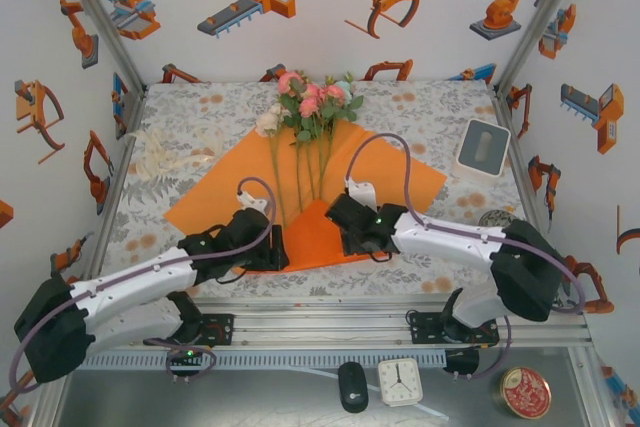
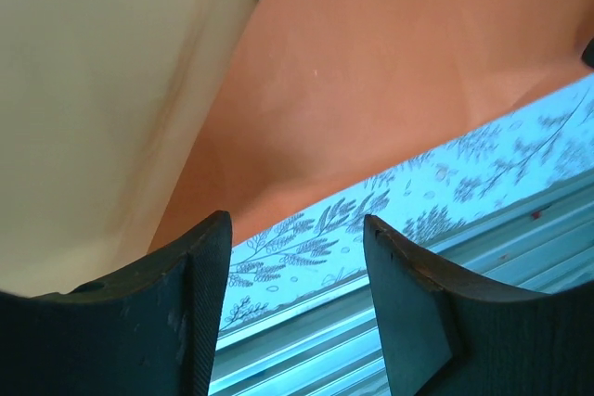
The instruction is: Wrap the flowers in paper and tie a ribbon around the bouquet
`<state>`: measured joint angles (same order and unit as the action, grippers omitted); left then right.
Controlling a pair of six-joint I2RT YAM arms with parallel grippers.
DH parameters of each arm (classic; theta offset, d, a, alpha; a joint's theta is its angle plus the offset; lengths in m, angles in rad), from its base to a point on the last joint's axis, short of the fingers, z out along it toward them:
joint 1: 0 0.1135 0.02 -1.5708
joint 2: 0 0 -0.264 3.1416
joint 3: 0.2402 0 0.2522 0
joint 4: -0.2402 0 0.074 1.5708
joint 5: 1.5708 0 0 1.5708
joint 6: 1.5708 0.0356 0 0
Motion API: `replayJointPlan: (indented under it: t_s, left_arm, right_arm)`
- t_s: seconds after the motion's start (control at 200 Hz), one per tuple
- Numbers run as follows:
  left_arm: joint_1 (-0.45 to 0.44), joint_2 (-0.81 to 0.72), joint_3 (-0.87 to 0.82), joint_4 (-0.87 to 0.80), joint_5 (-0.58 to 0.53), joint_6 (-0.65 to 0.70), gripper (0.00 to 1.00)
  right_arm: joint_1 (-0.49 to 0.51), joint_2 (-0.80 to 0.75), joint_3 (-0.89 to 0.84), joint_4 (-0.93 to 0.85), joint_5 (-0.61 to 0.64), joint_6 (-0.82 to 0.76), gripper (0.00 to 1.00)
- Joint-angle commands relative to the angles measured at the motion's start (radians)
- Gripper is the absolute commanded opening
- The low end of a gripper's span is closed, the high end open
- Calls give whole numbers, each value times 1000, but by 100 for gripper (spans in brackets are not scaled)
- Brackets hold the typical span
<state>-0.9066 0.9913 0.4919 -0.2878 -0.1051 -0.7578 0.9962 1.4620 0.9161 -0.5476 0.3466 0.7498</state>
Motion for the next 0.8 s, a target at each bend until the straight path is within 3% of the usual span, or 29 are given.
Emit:
replayJointPlan:
  t_s: [0.0, 0.145, 0.32, 0.481, 0.611, 0.796]
  left_arm:
    - [65, -23, 13, -23, -8, -91, 56]
    - [225, -34, 62, -136, 2, -155, 54]
    - [535, -33, 100, -253, 58, -185, 52]
    - [775, -2, 105, -300, -37, -262, 53]
    - [881, 103, 161, -339, -147, -274, 54]
    - [961, 259, 252, -318, -250, -220, 67]
  right_arm:
    - [4, 88, 117, 89, -41, -99, 51]
    - [4, 234, 213, 127, -45, -137, 52]
    - [0, 346, 292, 130, 18, -221, 53]
    - [-35, 392, 314, 147, 29, -248, 54]
    - [-75, 396, 296, 192, -32, -248, 54]
    - [-90, 418, 290, 235, -113, -243, 53]
